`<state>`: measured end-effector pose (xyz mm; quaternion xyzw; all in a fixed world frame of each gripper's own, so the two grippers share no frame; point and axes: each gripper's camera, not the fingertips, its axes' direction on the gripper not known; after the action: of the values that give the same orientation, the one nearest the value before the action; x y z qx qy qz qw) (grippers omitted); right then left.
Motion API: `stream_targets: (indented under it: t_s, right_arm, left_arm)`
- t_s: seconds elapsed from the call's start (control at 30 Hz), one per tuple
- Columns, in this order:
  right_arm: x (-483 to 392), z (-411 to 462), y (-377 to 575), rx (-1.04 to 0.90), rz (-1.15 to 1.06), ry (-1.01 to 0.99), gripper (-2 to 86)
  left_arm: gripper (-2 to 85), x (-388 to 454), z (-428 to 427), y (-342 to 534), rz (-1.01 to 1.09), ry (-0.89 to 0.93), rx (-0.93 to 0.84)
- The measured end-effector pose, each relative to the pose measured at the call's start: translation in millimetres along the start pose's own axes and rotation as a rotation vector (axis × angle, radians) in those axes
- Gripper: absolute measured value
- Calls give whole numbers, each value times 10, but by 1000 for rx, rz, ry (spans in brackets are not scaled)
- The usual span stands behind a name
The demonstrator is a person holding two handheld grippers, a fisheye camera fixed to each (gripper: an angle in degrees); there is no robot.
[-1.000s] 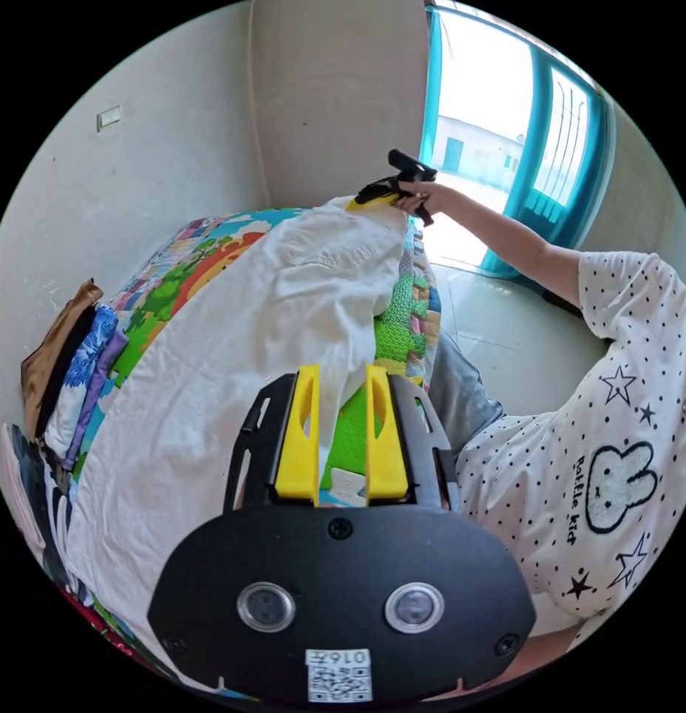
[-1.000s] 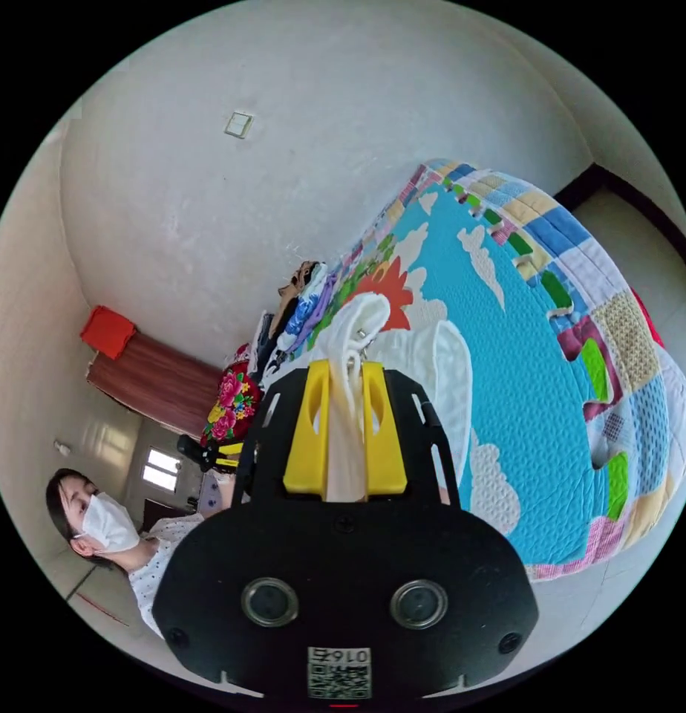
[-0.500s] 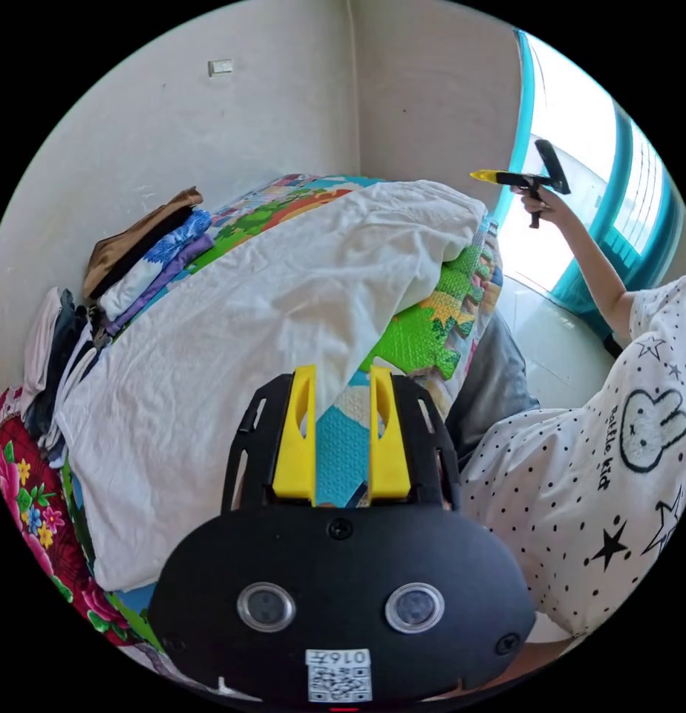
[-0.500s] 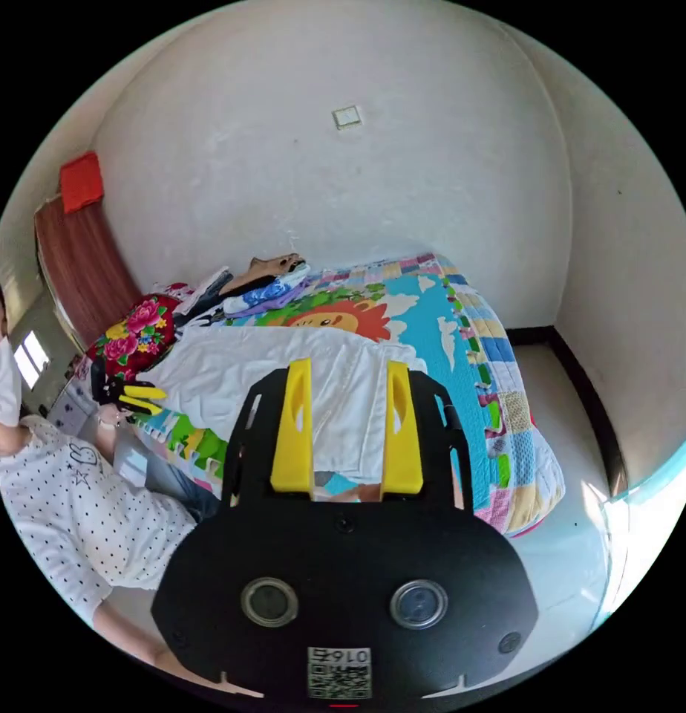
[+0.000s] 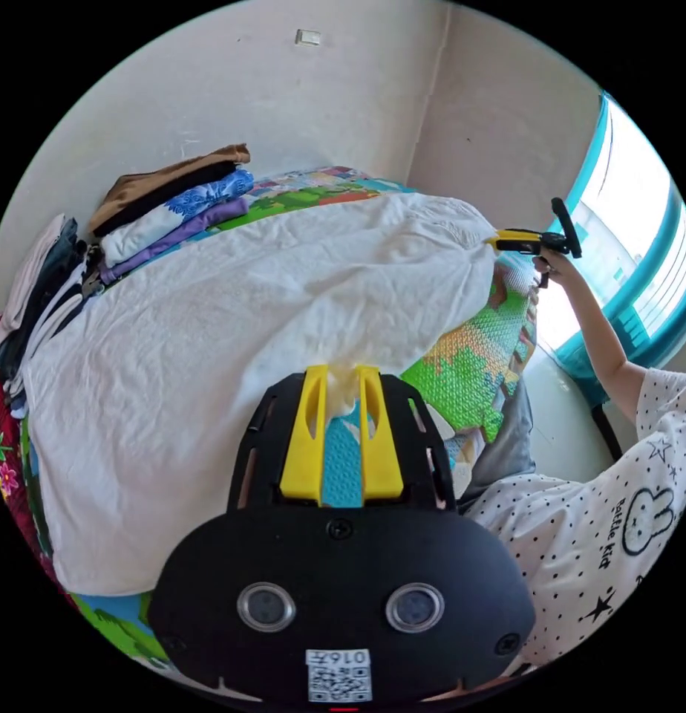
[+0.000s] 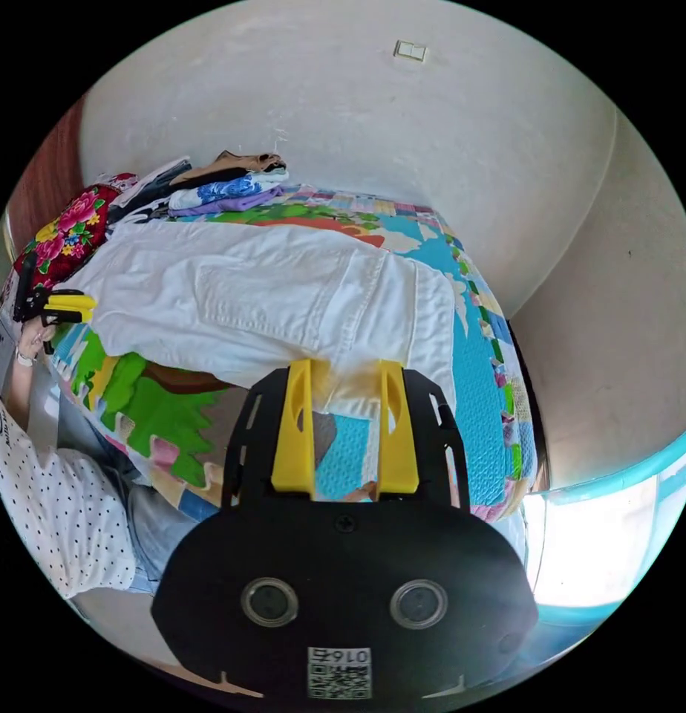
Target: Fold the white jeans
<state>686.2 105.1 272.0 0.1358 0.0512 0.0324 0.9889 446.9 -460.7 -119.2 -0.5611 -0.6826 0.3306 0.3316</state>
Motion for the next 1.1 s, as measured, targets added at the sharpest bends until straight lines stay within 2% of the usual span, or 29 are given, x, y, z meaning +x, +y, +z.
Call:
stream_targets:
  t_s: [0.2, 0.3, 0.43, 0.5, 0.6, 0.7, 0.9, 1.0, 1.07, 1.1]
  right_arm:
    - [236, 243, -1070, -46, 100, -87, 127]
    - [18, -29, -1290, 2, 166, -67, 115]
    - [-974, -757, -1082, 177, 17, -25, 103]
    - [-1455, -1007, -953, 237, -52, -52, 114]
    - [-2249, -1270, -840, 275, -174, -63, 136]
    - [-2984, -1373, -895, 274, -243, -39, 186]
    - [-4410, -1007, -1301, 266, -610, 330, 196]
    - [-4709, -743, -1670, 250, -685, 479, 158]
    - [-4685, -715, -2063, 224, -686, 446, 47]
    - [-4637, -735, -2186, 209, -666, 412, 34]
  left_arm:
    - [65, -326, 139, -358, -157, 131, 27]
    - [86, -125, -117, -274, -118, 130, 93]
    - [89, 305, -232, -195, -2, 242, 132]
    - [87, 461, -55, -358, 5, 318, 60]
    - [69, 371, 178, -639, -94, 223, -13]
    - [74, 269, 102, -929, -127, 171, 20]
    - [77, 283, -548, -1403, -72, 75, 103]
    - [78, 240, -824, -1505, -86, 82, 126]
    - [82, 259, -923, -1529, -88, 74, 129]
    - [85, 300, -975, -1537, -86, 67, 128]
